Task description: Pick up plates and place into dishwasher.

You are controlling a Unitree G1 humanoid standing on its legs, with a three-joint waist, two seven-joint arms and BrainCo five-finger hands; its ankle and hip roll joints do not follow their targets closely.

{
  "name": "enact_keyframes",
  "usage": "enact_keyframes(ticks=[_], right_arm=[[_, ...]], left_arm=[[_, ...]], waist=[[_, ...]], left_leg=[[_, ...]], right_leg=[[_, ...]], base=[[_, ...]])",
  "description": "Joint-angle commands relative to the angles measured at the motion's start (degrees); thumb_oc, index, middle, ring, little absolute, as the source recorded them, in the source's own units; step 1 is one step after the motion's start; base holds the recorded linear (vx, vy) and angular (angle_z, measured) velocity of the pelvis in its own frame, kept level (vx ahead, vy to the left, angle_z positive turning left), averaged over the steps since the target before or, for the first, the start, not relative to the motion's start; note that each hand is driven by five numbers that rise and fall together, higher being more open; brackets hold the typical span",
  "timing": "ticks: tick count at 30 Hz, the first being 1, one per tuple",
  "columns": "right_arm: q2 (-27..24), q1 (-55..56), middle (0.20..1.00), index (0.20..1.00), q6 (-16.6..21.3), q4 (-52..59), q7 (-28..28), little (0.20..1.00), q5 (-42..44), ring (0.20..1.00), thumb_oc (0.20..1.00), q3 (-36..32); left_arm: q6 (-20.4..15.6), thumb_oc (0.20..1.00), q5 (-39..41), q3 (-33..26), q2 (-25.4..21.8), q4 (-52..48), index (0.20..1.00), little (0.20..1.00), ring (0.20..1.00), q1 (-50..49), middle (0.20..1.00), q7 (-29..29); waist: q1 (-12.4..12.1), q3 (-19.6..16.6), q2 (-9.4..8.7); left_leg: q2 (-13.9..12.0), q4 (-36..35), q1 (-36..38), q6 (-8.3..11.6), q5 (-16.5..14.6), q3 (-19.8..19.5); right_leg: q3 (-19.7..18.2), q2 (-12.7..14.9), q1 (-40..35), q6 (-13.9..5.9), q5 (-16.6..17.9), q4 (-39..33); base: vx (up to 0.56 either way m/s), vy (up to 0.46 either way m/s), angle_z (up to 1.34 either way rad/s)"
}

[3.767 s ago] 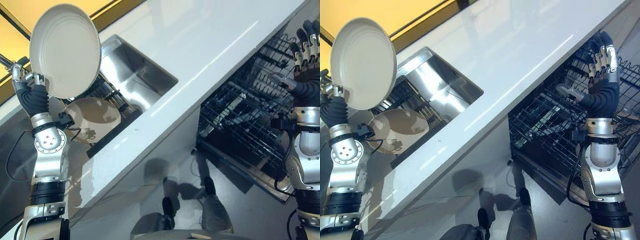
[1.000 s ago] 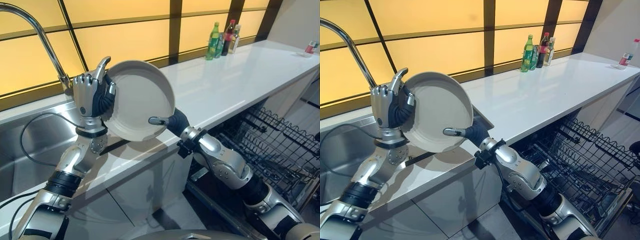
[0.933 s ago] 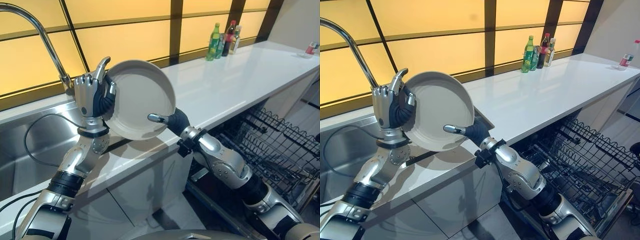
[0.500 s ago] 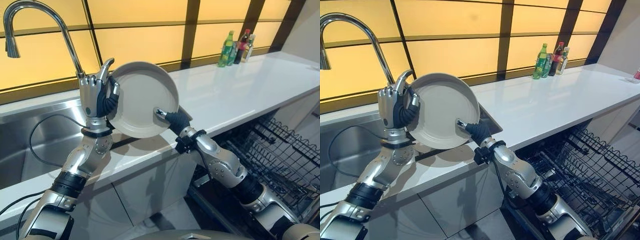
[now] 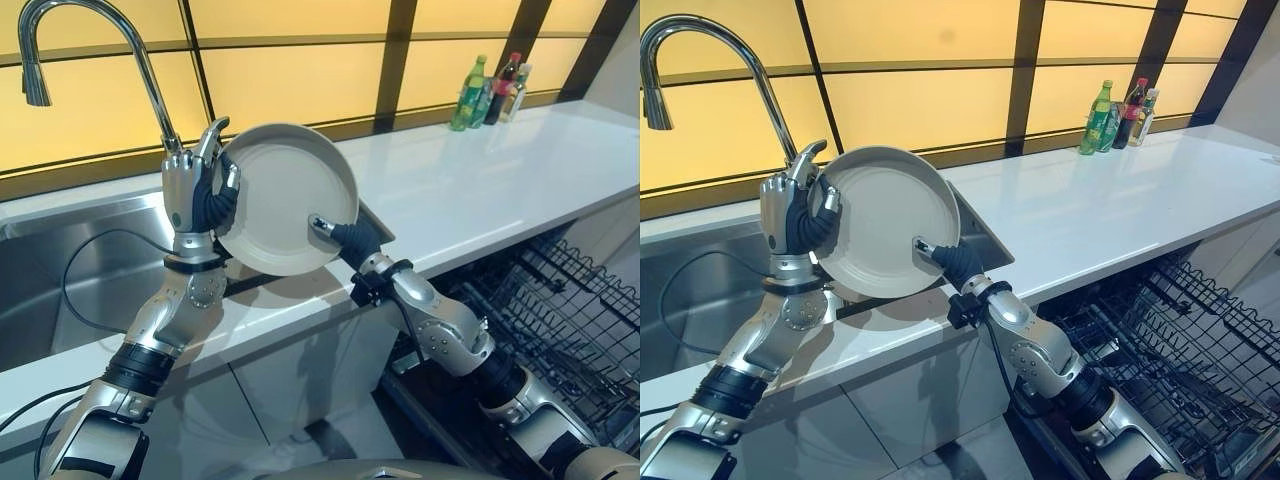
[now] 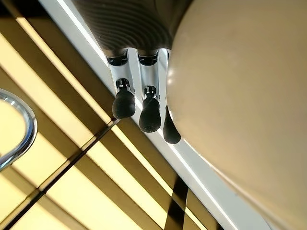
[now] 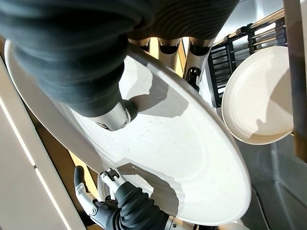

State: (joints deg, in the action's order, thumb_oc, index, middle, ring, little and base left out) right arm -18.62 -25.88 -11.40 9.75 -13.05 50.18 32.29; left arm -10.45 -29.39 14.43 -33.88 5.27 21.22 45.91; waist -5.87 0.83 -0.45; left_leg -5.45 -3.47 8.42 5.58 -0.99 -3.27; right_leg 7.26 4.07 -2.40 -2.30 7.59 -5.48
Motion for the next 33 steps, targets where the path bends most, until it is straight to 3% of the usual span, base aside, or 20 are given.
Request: enact_keyframes(ticks=[1, 3, 6, 11, 22, 28, 33], right_arm=[[4.4, -6.9, 0.200, 0.200, 5.3, 4.9, 2.4, 0.200, -0.3, 0.200, 0.200, -0.4], [3.0, -6.2, 0.200, 0.200, 5.0, 5.9, 2.5, 0.200, -1.6, 0.200, 0.200, -2.6], [0.8, -5.0, 0.200, 0.200, 4.3, 7.3, 3.2, 0.200, -3.6, 0.200, 0.200, -6.3], [-2.9, -3.4, 0.200, 0.200, 5.1, 7.9, 3.3, 0.200, -4.9, 0.200, 0.200, -11.4], [-7.8, 6.6, 0.200, 0.200, 7.1, 8.0, 3.1, 0.200, -10.6, 0.200, 0.200, -22.2], [-11.3, 13.5, 0.200, 0.200, 9.3, 8.3, 2.2, 0.200, -16.4, 0.200, 0.200, -30.2], [-14.2, 18.9, 0.200, 0.200, 10.7, 7.9, 1.8, 0.200, -21.3, 0.200, 0.200, -35.5]], left_arm=[[-0.6, 1.000, 10.3, -0.2, 3.0, -1.2, 1.000, 1.000, 1.000, 3.1, 1.000, -3.1], [1.1, 1.000, 13.0, -2.8, 2.6, -1.6, 1.000, 1.000, 1.000, 2.2, 1.000, -1.7], [0.3, 1.000, 14.2, -9.4, 0.0, -0.9, 1.000, 1.000, 1.000, 0.7, 1.000, 2.9], [1.9, 1.000, 11.9, -15.6, -3.8, -2.0, 1.000, 1.000, 1.000, -0.8, 1.000, 2.4], [1.9, 1.000, 10.6, -21.3, -6.5, 0.1, 1.000, 1.000, 1.000, -5.4, 1.000, 2.6], [1.9, 1.000, 8.4, -23.6, -8.2, -0.3, 1.000, 1.000, 1.000, -8.9, 1.000, -1.1], [4.3, 1.000, 8.2, -24.0, -9.8, 1.4, 1.000, 1.000, 1.000, -11.1, 1.000, -5.1]], waist=[[0.4, -1.8, -0.37], [0.7, -1.8, -0.36], [1.3, -2.2, -0.26], [2.2, -2.2, 0.18], [5.6, -2.5, 0.84], [7.9, -2.4, 1.04], [10.0, -1.4, 1.51]], left_leg=[[-0.5, -1.5, -5.6, 0.71, 6.1, -3.2], [-0.6, -1.5, -5.5, 0.68, 6.1, -2.8], [-0.8, -1.5, -5.4, 0.51, 6.1, -2.1], [-0.7, -1.5, -5.2, 0.39, 6.0, -1.8], [-0.6, -1.5, -3.6, -0.04, 4.7, 1.3], [-0.9, -1.5, -2.7, -0.35, 3.9, 3.5], [-1.3, -1.3, -2.3, -0.55, 3.6, 5.3]], right_leg=[[0.3, 1.2, -5.7, -1.94, -8.1, 3.7], [0.2, 1.2, -5.5, -2.03, -8.0, 4.0], [-0.2, 1.2, -5.0, -1.90, -8.1, 4.5], [-0.9, 1.0, -4.3, -1.64, -8.3, 5.1], [-3.4, 1.8, -4.0, -2.29, -7.7, 4.4], [-5.6, 1.8, -3.5, -2.87, -7.1, 4.1], [-7.6, 1.8, -2.2, -3.30, -6.9, 5.0]], base=[[0.00, 0.000, 0.00], [0.00, 0.000, 0.00], [0.00, 0.000, 0.00], [0.00, 0.000, 0.00], [0.01, 0.019, -0.11], [0.02, -0.016, -0.15], [0.02, -0.029, -0.18]])
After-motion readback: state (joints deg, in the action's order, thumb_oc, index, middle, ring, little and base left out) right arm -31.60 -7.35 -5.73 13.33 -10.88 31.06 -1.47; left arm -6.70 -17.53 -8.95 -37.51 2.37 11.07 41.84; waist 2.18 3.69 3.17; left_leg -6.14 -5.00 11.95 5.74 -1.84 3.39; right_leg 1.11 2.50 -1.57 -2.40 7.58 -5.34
